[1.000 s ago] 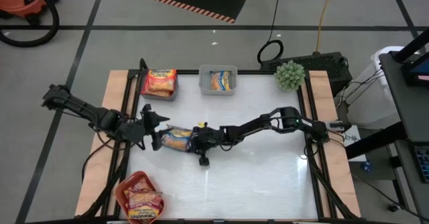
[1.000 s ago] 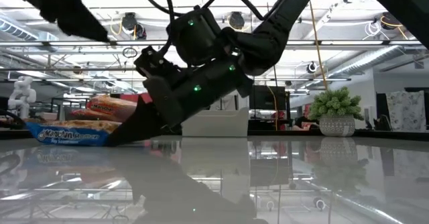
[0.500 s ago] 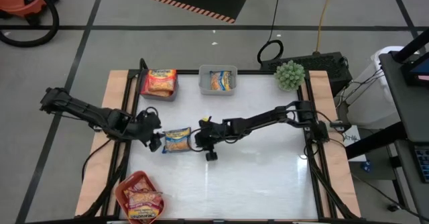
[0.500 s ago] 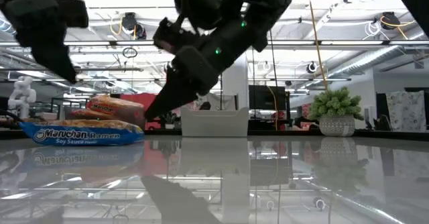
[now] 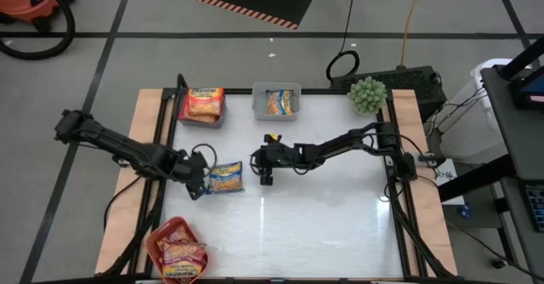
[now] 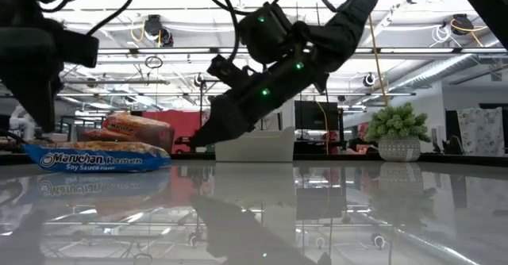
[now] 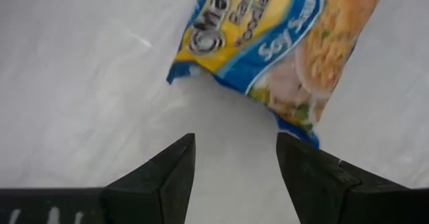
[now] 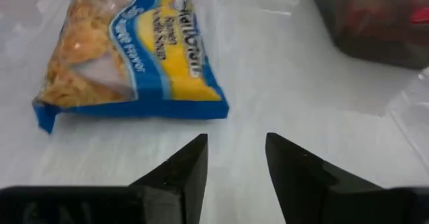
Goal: Sort Maruchan noodles
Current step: Put the blue noodle pack into the gray bin
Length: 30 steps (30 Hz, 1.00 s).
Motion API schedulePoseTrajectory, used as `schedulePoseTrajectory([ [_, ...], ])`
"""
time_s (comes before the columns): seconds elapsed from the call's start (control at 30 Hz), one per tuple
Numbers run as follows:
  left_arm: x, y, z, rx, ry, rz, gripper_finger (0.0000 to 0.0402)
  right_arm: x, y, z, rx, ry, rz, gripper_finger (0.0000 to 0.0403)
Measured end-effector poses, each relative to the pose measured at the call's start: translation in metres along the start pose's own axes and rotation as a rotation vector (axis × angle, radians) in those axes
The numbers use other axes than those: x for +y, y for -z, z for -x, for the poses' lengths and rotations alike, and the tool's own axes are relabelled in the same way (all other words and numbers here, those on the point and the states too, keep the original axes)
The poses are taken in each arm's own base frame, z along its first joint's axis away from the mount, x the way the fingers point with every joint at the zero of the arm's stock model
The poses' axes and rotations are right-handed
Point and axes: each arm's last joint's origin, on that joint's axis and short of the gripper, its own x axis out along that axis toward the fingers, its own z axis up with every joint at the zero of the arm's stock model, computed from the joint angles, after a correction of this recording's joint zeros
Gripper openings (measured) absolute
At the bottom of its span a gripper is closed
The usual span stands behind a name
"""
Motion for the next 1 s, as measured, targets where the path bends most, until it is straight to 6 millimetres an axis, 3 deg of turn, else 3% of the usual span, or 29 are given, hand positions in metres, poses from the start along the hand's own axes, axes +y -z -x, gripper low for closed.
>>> schedulePoseTrajectory([
  [0.17,-0.007,-0.006,-0.013,0.012,-0.013,-0.081,0.0214,-0.001,0.005,0.001,-0.01,-0.026,-0.018,0.0147],
  [0.47,-0.018,-0.036,-0.028,-0.151,0.073,-0.247,0.0214,0.0,0.005,0.001,-0.009,-0.052,-0.008,0.0147],
  [0.8,-0.003,-0.052,-0.029,-0.259,-0.098,-0.235,0.0214,0.007,0.008,0.002,0.006,-0.186,0.063,0.0146],
  [1.0,0.001,-0.052,-0.021,-0.195,-0.078,-0.214,0.0214,0.006,0.008,0.002,0.004,-0.177,0.056,0.0146],
])
